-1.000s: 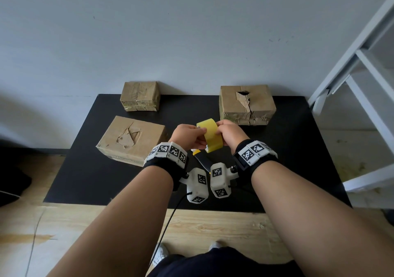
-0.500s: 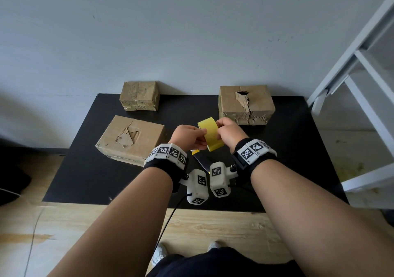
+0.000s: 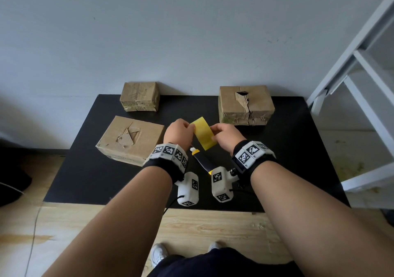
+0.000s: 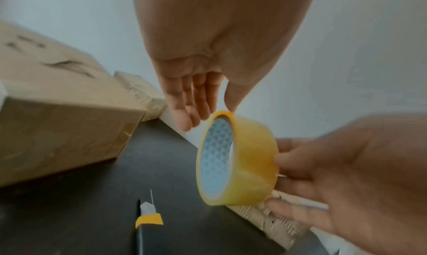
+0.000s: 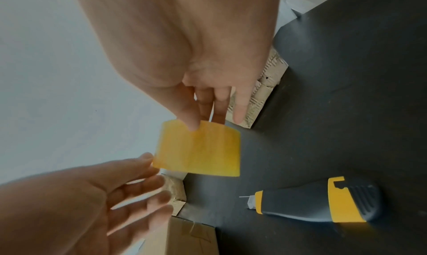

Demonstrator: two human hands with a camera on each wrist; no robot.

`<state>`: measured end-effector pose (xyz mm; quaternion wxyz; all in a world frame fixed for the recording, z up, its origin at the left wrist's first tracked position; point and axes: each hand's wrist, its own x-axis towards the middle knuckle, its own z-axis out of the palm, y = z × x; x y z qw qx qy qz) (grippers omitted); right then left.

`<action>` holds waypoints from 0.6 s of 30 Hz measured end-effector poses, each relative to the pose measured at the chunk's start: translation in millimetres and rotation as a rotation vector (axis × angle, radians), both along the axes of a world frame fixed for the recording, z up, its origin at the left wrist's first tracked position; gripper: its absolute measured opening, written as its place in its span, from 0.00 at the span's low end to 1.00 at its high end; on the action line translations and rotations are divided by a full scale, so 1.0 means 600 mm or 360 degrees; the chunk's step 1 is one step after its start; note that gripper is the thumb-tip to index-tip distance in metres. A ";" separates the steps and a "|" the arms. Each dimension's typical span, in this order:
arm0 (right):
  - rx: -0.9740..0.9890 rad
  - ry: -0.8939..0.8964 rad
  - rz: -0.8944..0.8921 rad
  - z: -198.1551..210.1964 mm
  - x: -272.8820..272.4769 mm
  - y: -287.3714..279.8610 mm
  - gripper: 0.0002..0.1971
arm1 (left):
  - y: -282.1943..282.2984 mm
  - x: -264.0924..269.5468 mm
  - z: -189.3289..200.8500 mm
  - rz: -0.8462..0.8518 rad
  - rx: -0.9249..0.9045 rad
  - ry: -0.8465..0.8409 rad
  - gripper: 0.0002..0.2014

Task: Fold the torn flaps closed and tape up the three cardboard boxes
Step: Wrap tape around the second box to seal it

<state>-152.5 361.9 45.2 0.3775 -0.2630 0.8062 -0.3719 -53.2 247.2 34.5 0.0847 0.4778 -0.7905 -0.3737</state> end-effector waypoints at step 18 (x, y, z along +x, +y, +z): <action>-0.0054 0.0065 -0.0045 -0.002 0.019 -0.002 0.18 | 0.026 0.013 -0.007 -0.0521 -0.0842 -0.0120 0.10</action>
